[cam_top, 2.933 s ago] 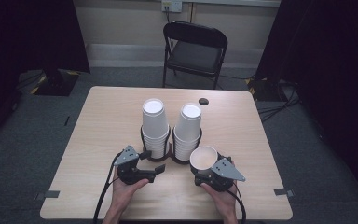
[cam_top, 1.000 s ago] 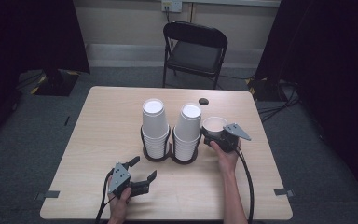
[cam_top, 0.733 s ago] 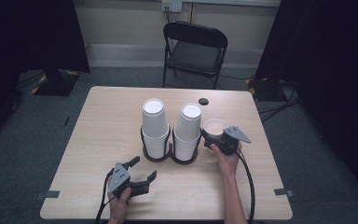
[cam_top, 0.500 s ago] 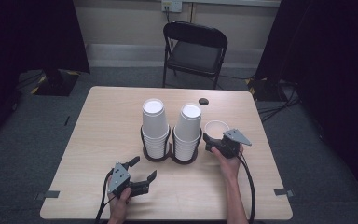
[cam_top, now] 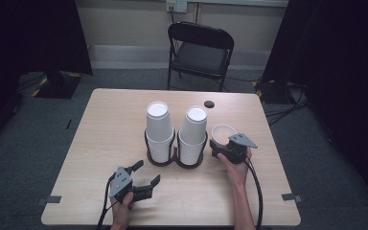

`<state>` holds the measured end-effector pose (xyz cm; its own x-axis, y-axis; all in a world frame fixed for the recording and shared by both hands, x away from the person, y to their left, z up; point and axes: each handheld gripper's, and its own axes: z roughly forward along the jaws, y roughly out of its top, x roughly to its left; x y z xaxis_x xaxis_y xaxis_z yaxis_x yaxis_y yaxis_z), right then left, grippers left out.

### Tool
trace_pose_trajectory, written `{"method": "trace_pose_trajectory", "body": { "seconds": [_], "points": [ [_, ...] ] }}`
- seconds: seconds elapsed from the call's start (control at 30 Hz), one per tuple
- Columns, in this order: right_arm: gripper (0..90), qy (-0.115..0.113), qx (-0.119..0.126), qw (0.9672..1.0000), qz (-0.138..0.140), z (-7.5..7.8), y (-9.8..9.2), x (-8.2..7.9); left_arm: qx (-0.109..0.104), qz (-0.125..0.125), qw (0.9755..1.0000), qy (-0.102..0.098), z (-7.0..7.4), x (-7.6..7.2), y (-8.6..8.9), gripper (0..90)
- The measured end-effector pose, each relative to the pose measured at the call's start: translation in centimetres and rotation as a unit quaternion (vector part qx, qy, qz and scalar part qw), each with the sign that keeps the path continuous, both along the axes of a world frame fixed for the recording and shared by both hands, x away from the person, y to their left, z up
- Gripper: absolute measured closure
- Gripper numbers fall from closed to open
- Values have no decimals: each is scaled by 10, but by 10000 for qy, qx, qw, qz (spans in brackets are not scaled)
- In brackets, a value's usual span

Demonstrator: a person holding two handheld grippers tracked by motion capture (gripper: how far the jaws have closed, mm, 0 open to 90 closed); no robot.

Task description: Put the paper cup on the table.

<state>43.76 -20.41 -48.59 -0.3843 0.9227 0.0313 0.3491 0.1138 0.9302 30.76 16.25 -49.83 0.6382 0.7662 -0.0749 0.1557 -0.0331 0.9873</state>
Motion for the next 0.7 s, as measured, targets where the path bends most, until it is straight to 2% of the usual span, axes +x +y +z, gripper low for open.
{"method": "trace_pose_trajectory", "body": {
  "seconds": [0.27,0.33,0.47,0.6,0.7],
  "points": [
    [131,428,-219,9987,-141,-5,-4,1,-24,6,10000,36,0,0,0,163],
    [132,483,-224,9985,-131,-6,-4,1,28,18,10000,10,0,0,-1,163],
    [132,598,-265,9978,-101,-8,-3,1,-17,22,10000,34,0,0,0,163],
    [133,598,-236,9978,-139,-7,-4,1,0,61,10000,38,0,0,0,163],
    [134,657,-305,9973,-155,-6,-4,-1,10,88,9999,87,0,1,-1,165]
  ]
}}
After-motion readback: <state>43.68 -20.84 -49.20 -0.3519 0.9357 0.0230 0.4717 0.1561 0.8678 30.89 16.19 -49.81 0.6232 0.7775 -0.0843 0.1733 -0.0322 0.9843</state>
